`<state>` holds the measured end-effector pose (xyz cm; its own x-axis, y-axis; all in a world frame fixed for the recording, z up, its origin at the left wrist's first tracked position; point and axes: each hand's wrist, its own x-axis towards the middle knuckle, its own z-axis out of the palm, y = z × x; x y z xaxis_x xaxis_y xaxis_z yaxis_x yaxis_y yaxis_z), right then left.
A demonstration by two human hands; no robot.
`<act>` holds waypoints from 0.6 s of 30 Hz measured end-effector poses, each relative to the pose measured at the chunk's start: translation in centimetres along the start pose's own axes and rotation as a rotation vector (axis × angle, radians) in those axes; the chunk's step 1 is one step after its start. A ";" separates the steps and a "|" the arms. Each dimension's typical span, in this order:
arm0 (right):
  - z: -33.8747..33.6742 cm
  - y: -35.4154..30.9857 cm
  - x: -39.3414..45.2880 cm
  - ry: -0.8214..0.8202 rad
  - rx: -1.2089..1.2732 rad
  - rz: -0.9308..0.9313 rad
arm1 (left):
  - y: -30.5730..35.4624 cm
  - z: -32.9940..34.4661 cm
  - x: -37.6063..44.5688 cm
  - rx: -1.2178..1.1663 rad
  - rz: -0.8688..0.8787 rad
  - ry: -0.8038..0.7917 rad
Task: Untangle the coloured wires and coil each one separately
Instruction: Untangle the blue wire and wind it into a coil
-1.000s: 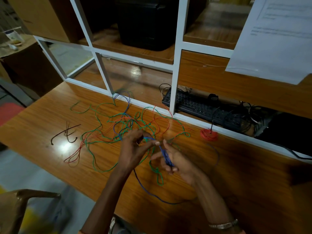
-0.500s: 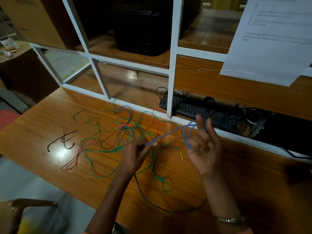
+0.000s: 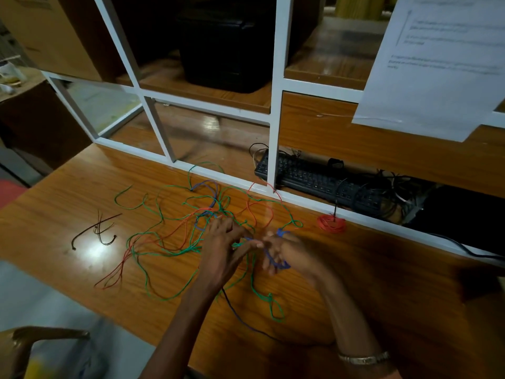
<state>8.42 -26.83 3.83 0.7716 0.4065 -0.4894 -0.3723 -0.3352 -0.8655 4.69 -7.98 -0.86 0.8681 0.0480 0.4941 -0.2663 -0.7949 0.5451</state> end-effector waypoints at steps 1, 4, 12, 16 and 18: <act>0.3 -0.5 -0.7 -0.044 -0.038 0.010 | 0.0 0.1 -0.1 -0.006 0.013 -0.014; 1.0 -0.4 -1.3 -0.237 -0.022 0.016 | -0.1 0.5 -0.3 -0.053 0.031 -0.063; 0.5 1.6 -1.0 -0.774 0.552 -0.001 | -1.6 0.6 -0.5 0.027 -0.007 -0.076; 0.2 0.9 -0.9 -0.882 0.920 -0.224 | -2.4 1.0 -1.3 0.049 -0.078 -0.084; -0.7 0.3 -0.5 -0.820 1.108 -0.330 | -2.6 1.2 -1.6 0.066 -0.093 -0.099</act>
<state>8.32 -27.76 3.87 0.5306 0.8328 0.1577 -0.7376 0.5453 -0.3982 4.44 -6.71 -3.86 0.9256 0.0665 0.3725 -0.1570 -0.8281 0.5381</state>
